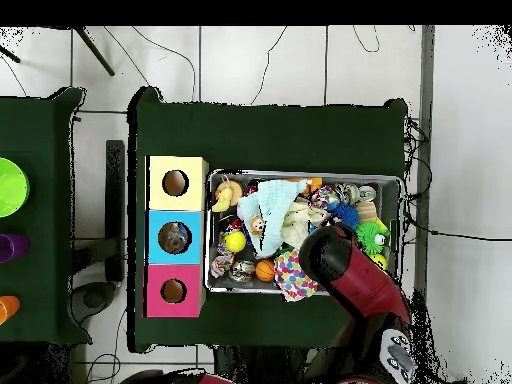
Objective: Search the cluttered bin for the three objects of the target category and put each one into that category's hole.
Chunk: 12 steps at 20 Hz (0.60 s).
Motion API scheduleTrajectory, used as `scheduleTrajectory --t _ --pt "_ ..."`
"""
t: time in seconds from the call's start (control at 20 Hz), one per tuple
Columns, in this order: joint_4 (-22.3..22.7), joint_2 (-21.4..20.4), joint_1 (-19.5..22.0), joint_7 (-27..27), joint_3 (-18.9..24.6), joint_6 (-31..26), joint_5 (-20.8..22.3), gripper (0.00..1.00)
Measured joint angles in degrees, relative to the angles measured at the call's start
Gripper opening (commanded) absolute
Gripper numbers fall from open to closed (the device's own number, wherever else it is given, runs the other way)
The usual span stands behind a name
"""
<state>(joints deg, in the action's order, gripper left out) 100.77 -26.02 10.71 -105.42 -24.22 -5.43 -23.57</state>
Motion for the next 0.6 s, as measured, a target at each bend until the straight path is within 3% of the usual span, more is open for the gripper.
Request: scheduleTrajectory --t 0.6 --pt "-0.27 1.01 -1.63 0.00 0.02 0.00 -1.55 1.00"
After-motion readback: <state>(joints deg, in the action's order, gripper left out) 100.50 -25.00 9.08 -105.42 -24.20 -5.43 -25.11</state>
